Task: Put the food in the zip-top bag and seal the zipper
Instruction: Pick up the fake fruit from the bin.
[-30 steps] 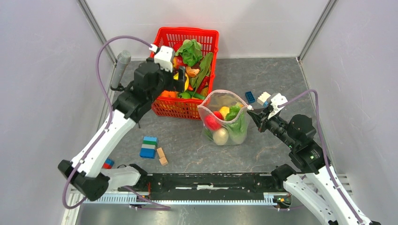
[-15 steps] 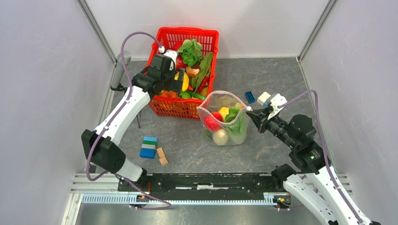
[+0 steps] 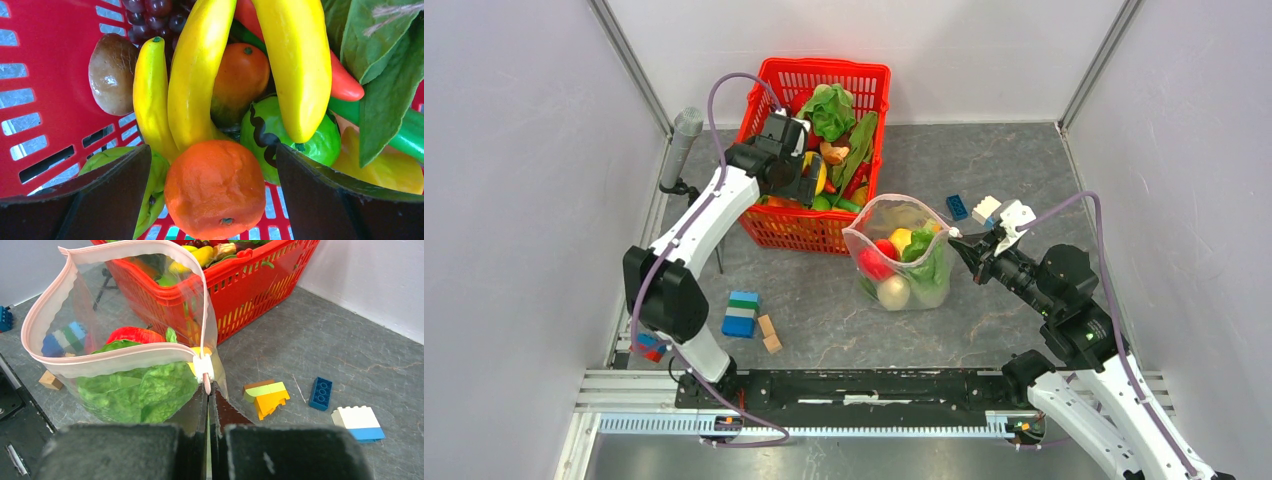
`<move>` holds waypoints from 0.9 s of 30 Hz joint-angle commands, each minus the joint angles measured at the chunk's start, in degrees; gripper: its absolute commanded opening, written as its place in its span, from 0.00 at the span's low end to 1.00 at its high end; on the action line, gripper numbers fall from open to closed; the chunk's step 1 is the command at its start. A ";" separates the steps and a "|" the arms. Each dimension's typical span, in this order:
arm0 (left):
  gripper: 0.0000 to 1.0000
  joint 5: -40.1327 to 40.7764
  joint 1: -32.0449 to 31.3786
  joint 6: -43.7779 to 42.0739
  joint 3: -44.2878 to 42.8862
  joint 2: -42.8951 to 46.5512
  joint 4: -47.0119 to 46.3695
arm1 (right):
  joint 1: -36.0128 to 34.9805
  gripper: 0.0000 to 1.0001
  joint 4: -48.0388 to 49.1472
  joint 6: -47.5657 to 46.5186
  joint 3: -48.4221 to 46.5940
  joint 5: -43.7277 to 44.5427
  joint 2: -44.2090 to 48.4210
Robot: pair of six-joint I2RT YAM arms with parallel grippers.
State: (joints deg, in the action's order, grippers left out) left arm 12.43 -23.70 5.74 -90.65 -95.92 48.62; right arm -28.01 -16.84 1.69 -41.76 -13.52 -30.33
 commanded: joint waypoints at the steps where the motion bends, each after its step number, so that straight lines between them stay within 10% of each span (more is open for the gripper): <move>1: 1.00 -0.28 0.43 -2.01 -4.40 -1.53 5.88 | 0.06 0.00 1.97 0.51 -1.56 -0.56 0.23; 27: 1.00 -1.38 0.64 -5.23 -5.90 -2.68 13.35 | 0.05 0.00 2.68 1.03 -0.80 -1.47 -0.11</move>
State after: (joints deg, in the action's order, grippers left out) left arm 12.25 -23.59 2.55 -96.01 -97.23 57.32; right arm -28.01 -16.78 2.17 -41.76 -14.46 -30.65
